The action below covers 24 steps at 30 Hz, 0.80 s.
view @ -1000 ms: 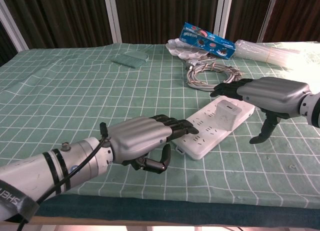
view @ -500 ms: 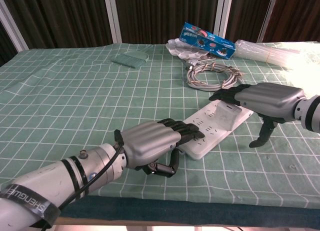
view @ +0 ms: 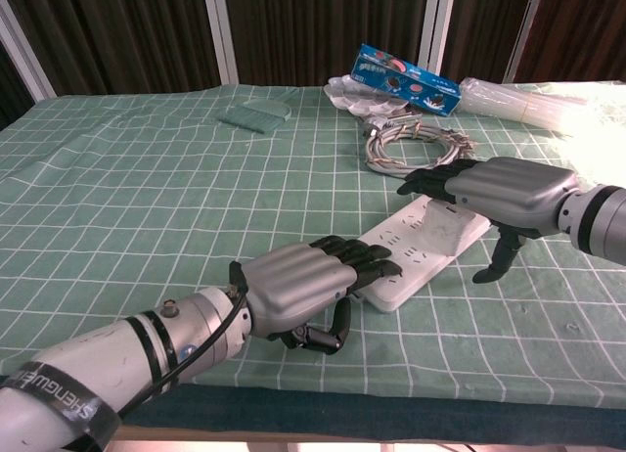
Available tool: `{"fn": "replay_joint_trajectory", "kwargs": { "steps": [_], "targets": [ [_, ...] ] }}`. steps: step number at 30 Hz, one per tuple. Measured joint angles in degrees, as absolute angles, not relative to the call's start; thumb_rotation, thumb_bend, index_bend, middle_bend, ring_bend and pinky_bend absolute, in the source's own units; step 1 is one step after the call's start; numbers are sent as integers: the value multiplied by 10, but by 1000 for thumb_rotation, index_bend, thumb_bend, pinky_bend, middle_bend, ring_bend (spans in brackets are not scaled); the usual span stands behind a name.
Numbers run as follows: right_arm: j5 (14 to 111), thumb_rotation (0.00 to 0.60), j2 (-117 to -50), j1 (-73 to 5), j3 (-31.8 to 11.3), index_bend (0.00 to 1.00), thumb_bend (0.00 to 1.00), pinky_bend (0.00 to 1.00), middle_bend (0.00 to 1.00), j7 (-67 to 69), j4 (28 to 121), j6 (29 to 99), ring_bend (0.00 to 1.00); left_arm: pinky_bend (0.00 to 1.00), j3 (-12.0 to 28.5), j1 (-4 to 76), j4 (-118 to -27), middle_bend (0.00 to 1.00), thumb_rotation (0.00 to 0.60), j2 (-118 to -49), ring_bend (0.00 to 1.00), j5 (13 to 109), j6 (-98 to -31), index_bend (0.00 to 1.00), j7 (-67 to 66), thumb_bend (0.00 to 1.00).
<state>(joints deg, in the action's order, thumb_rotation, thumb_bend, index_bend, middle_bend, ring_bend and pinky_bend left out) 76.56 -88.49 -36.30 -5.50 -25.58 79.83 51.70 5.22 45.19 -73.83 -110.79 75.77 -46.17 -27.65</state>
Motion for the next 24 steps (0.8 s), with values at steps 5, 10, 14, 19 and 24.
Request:
{"fn": "replay_joint_trajectory", "kwargs": {
  "steps": [5, 10, 14, 19, 24],
  "targets": [
    [775, 600, -903, -369, -55, 224, 261, 117, 218, -260, 779, 530, 48, 35, 48, 454, -738, 0, 341, -1107, 0, 755, -464, 0, -280, 876],
    [781, 600, -915, -373, -52, 348, 343, 178, 311, -260, 767, 537, 136, 35, 45, 456, -742, 0, 341, -1104, 0, 754, -466, 0, -281, 876],
    [781, 600, -916, -376, -50, 399, 419, 193, 334, -258, 763, 536, 163, 35, 43, 457, -745, 0, 338, -1101, 0, 754, -467, 0, -281, 881],
    [779, 600, -916, -378, -48, 441, 443, 235, 350, -261, 762, 536, 197, 36, 41, 459, -745, 0, 341, -1099, 0, 753, -468, 0, -280, 883],
    [781, 600, -915, -379, -45, 456, 458, 235, 357, -259, 766, 537, 206, 36, 38, 461, -744, 0, 342, -1099, 0, 752, -469, 0, -281, 884]
  ]
}}
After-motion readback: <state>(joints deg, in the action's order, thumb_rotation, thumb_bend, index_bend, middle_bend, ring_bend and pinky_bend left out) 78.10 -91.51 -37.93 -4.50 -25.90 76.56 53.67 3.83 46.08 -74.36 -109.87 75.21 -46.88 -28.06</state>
